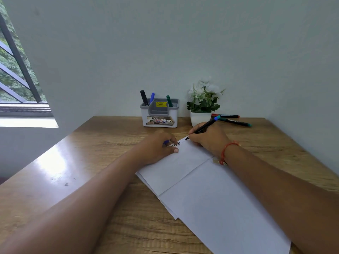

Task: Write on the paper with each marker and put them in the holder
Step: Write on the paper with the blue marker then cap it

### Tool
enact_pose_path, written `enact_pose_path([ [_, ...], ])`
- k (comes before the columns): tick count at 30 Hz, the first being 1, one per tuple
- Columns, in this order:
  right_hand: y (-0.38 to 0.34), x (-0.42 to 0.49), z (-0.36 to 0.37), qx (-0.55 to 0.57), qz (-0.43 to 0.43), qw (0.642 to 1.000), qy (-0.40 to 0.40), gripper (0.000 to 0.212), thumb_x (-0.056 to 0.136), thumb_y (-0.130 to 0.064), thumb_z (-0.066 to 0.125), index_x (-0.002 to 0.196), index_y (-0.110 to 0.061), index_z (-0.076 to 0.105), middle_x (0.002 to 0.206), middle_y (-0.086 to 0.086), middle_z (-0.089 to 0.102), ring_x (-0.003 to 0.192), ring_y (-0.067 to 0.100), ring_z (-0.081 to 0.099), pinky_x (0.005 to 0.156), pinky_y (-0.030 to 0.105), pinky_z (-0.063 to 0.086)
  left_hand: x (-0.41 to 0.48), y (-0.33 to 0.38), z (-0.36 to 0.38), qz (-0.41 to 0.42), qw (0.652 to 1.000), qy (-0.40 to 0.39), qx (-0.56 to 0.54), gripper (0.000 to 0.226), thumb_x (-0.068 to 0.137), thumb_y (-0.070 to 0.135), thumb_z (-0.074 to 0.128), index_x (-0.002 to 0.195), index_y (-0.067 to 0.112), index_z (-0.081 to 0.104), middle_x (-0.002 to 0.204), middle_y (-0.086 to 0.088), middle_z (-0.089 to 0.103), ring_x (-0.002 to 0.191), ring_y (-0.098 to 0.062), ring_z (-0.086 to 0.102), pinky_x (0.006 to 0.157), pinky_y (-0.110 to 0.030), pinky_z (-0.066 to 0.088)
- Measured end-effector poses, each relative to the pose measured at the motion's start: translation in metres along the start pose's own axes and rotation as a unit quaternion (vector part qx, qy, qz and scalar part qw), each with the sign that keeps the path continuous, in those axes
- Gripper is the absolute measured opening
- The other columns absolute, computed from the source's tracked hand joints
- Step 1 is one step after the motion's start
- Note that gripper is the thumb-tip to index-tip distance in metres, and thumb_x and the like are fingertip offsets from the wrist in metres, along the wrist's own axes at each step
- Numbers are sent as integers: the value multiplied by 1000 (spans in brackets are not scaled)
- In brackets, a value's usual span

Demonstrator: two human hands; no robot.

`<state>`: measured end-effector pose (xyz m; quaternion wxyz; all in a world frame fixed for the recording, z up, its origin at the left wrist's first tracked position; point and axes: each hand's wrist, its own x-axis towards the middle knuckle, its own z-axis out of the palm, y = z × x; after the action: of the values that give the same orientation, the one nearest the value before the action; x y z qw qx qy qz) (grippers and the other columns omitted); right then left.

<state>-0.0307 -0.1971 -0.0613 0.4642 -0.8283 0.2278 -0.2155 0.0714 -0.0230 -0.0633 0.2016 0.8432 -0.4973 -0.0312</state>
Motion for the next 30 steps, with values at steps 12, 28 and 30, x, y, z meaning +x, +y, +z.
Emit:
enact_pose_path([
  [12,3,5,0,0,10,1000,12,12,85,-3,62,93,5,66,81,14,62,75,19,57,69,35,52,-1,1,0,6,1000,3,-8,30,92,38,66,118,24,66,109,1,59,96,-15,54,86,-30,48],
  [28,8,7,3,19,17,999,47,11,77,-12,63,77,-3,70,66,14,72,57,15,62,63,35,55,1,-2,1,8,1000,7,-5,30,91,39,67,118,24,67,106,1,58,94,-15,55,84,-30,47],
  [30,6,9,4,19,22,999,35,10,75,-14,62,67,-9,62,57,7,64,57,16,58,62,35,53,2,-3,2,8,1000,6,-5,29,91,39,67,116,25,67,106,1,59,94,-16,56,84,-31,49],
])
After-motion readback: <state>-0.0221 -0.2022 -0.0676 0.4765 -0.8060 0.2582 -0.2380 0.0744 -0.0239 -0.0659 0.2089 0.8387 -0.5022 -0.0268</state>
